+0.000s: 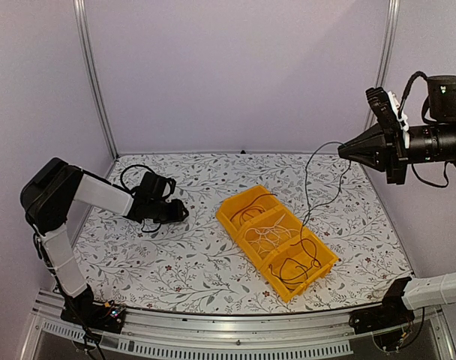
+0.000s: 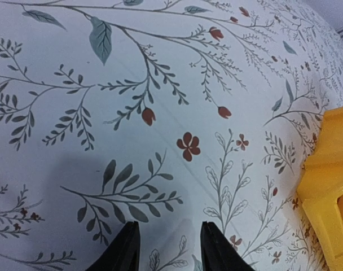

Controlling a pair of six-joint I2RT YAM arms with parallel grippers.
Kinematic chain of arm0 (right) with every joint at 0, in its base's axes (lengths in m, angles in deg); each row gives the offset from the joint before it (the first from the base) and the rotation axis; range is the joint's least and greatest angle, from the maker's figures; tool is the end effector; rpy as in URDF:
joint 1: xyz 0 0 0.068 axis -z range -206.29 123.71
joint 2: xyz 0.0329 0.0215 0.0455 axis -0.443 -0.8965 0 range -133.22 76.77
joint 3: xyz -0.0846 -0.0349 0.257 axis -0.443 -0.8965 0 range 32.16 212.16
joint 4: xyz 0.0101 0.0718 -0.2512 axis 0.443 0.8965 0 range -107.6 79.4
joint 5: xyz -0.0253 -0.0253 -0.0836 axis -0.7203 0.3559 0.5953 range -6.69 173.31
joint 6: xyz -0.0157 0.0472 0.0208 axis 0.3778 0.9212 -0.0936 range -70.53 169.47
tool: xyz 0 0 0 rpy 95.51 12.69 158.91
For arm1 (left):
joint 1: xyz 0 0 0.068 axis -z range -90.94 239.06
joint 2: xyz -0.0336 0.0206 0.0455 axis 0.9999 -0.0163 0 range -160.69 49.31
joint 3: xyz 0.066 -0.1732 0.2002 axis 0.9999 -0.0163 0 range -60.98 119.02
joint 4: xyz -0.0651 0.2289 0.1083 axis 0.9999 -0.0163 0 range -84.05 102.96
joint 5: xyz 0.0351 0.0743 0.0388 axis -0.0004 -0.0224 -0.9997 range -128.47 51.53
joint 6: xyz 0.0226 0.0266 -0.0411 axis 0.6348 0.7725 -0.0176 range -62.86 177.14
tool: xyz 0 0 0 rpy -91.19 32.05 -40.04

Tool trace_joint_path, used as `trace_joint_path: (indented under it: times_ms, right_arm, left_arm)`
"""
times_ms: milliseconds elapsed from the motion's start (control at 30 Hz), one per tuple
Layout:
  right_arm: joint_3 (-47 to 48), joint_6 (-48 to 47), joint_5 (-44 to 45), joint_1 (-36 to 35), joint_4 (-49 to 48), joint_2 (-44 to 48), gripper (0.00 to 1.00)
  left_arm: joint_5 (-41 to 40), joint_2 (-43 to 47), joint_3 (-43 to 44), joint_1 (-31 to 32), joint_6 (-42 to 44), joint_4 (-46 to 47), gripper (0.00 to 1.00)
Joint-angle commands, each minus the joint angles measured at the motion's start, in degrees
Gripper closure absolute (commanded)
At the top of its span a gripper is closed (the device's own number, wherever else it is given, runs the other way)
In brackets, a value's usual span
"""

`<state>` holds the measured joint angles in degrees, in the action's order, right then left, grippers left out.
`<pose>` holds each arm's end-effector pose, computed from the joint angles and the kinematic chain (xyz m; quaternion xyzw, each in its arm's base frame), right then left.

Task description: Untangle the cables

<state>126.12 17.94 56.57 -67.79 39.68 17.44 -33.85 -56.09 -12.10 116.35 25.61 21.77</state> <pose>0.1021 0.1118 0.4885 -0.5848 0.5745 0.2385 0.5207 0.3089 -0.1625 0.1158 -0.0200 0.9318 -0.2097 0.2956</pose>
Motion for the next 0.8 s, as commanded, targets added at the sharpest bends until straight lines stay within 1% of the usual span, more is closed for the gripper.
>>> trace_joint_path:
  times_ms: [0,100,233,533,633,767]
  right_arm:
    - [-1.6,-0.1,-1.0,0.1,1.5,1.6,1.0]
    - [-1.7,-0.4,-1.0,0.1,2.3,1.8,1.0]
    - [-4.4,-0.4,-0.2,0.1,1.6,2.4,1.0]
    - [-17.7,3.1,8.8,0.1,-7.6,5.3,1.0]
    - [-22.3,3.0,10.3,0.1,-9.9,5.7,1.0]
    - [-28.5,0.4,10.2,0.1,-11.4,6.2,1.0]
  left_arm:
    - [0.7,-1.1,-2.3,-0.4,-0.5,-2.4,0.64]
    - [0.5,-0.8,-2.6,-0.4,-0.4,-2.6,0.64]
    - [0.4,-0.8,-2.7,-0.5,-0.6,-2.6,0.63]
    - [0.4,0.1,-3.8,-0.4,-1.0,-2.4,0.64]
    - [0.3,0.4,-4.6,-0.5,-1.1,-2.3,0.63]
    - [0.4,0.9,-5.8,-0.4,-1.6,-1.6,0.63]
